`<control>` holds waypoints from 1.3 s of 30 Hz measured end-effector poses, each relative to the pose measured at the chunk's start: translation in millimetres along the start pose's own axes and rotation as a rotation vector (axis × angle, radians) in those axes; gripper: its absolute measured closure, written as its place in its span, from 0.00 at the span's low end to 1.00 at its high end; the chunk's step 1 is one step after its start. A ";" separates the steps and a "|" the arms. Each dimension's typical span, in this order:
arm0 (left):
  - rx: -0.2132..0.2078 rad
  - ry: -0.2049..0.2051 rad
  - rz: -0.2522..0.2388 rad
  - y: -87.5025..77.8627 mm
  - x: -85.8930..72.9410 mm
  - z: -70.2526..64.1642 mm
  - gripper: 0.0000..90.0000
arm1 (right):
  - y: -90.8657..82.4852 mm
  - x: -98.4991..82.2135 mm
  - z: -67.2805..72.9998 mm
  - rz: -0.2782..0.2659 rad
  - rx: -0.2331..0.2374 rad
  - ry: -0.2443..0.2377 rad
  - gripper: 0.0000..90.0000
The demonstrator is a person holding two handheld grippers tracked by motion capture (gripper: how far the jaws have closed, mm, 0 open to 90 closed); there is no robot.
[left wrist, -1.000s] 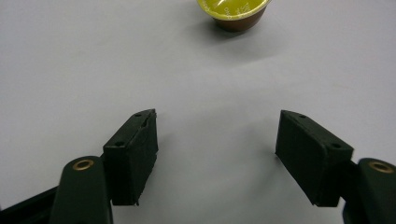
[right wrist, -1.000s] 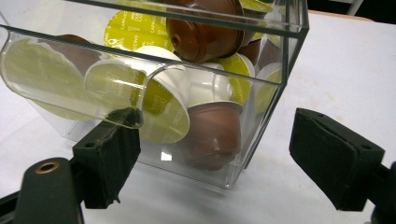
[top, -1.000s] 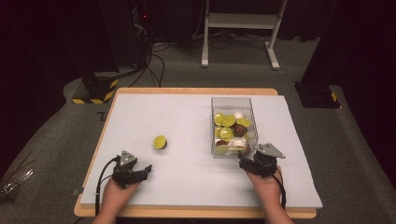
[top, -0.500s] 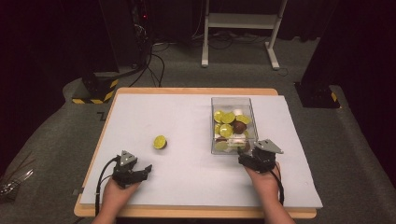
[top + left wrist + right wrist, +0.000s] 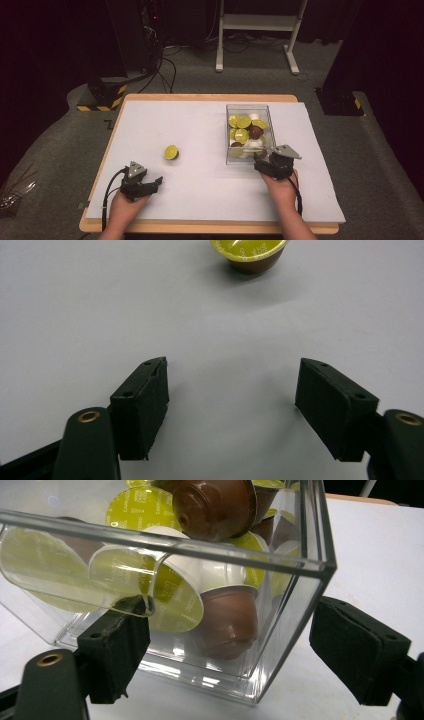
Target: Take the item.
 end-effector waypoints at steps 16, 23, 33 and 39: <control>0.000 0.005 0.004 -0.2 -0.2 0.1 0.33 | 11.7 3.4 -2.7 -0.006 -0.019 0.013 0.18; 0.000 0.003 0.003 -0.2 -0.3 0.0 0.33 | 11.6 3.3 -2.8 -0.007 -0.015 0.010 0.18; 0.000 0.000 -0.001 0.0 -0.2 -0.2 0.33 | 9.4 3.3 -2.7 -0.006 -0.001 0.009 0.22; 0.001 0.011 0.004 -0.5 -0.5 0.4 0.33 | 5.4 2.8 -5.2 -0.007 0.005 0.011 0.22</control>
Point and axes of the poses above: each handheld gripper's, and its own axes: y roughly forward along the jaws, x roughly out of its top, z roughly to its left, the point moved 6 cm from there along y, roughly forward along the jaws, and after that the axes turned 13 degrees about -z, right-handed, at the moved point
